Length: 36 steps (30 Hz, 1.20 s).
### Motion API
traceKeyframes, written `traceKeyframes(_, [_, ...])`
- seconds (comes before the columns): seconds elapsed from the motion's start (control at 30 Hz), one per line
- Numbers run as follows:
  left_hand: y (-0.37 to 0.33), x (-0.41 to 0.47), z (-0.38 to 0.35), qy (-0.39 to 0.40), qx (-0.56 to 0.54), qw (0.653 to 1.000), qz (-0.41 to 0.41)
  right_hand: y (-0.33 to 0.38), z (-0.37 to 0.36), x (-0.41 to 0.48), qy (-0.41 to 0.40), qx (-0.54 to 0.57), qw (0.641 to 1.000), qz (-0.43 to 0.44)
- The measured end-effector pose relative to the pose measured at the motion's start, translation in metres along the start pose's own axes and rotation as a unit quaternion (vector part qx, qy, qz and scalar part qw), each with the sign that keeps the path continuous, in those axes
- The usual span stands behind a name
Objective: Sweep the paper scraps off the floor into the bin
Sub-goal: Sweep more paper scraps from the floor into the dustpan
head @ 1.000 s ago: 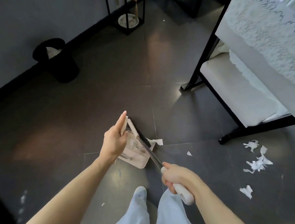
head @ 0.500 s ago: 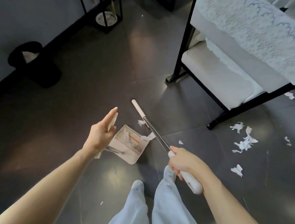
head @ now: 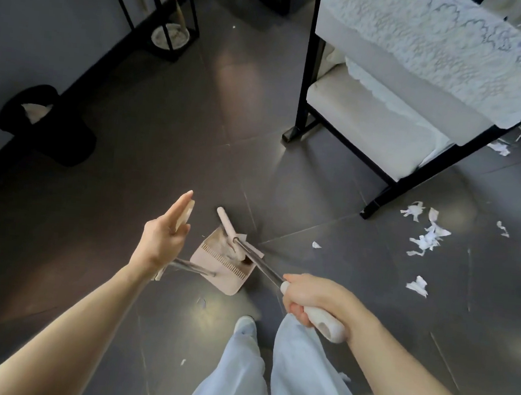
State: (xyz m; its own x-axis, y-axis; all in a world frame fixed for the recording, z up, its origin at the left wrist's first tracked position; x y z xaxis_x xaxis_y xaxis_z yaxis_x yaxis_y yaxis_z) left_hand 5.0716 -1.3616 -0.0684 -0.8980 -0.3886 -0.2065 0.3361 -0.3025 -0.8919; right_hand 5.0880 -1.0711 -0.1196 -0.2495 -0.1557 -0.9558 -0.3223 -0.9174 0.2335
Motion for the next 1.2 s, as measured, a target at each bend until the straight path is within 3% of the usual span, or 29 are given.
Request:
traceKeyframes(0.1, [0.004, -0.008, 0.008, -0.013, 0.005, 1.000, -0.002, 0.004, 0.014, -0.019, 0.018, 0.087, 0.996, 0.006])
traceKeyframes(0.27, [0.024, -0.033, 0.035, -0.066, -0.010, 0.998, 0.014, 0.032, 0.014, -0.036, 0.001, 0.016, 0.999, 0.034])
traceKeyframes(0.5, [0.047, -0.085, 0.085, -0.127, -0.040, 0.991, 0.020, 0.075, 0.010, -0.023, -0.014, 0.004, 0.999, 0.045])
traceKeyframes(0.63, [0.069, -0.110, 0.117, -0.170, -0.055, 0.983, 0.042, 0.097, -0.011, 0.006, -0.034, -0.095, 0.993, 0.056])
traceKeyframes(0.77, [0.086, -0.111, 0.127, -0.199, -0.065, 0.975, 0.072, 0.099, -0.040, 0.031, -0.054, -0.278, 0.957, 0.055])
traceKeyframes(0.9, [0.086, -0.079, 0.137, -0.194, -0.044, 0.976, 0.091, 0.084, -0.066, 0.036, 0.022, -0.401, 0.916, 0.013])
traceKeyframes(1.2, [0.088, -0.068, 0.144, -0.204, -0.014, 0.972, 0.113, 0.100, -0.045, 0.060, -0.050, -0.435, 0.899, 0.011])
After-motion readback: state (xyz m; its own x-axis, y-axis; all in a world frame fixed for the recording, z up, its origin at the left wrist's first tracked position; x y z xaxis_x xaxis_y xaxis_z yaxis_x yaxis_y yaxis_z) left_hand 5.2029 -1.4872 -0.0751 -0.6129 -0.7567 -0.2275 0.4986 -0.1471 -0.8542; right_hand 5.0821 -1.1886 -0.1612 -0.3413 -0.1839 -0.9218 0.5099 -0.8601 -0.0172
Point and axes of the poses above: each hand's wrist, its own x-axis towards the middle knuckle, its own z-axis out of the back of the hand, y = z × x, the point moved 10 cm from there along x, towards the middle knuckle, and after that the axes turned 13 degrees about -x, right-handed, at the moved point
